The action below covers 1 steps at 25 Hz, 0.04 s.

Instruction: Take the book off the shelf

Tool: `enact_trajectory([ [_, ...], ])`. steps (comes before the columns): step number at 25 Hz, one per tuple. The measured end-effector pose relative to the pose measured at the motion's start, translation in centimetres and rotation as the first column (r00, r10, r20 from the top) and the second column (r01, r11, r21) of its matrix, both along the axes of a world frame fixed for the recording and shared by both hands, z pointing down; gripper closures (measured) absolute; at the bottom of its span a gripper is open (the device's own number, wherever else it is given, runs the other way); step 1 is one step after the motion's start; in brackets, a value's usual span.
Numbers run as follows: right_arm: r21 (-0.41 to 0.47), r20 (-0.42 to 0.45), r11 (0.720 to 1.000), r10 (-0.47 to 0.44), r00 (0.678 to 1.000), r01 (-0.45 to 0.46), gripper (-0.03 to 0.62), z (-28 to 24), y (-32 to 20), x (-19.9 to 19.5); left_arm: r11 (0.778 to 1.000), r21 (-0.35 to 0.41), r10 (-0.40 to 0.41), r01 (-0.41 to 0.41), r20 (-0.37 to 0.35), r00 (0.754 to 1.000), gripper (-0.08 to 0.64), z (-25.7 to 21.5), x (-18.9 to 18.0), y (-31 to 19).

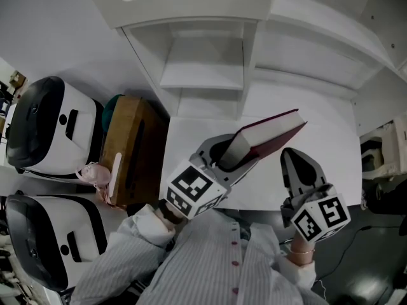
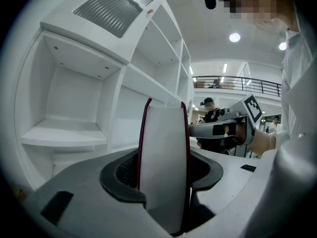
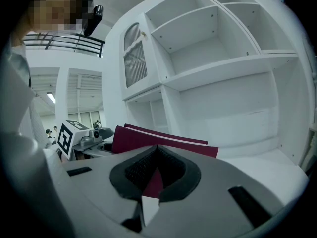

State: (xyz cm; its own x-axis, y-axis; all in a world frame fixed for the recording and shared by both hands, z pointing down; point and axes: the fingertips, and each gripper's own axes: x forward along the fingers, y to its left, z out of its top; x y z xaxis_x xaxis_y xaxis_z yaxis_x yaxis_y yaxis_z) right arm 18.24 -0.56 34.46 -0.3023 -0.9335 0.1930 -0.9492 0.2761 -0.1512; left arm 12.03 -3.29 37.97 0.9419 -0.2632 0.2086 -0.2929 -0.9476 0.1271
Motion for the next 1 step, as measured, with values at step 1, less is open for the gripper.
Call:
enact_trajectory([
  [1,0.003,0.000,1.000,0.002,1.000,-0.002,0.578,-0.04,0.09,0.07,1.000,0.008,0.007,-0.007,0.003,1.000,0.330,-0.10,0.06,-0.02],
])
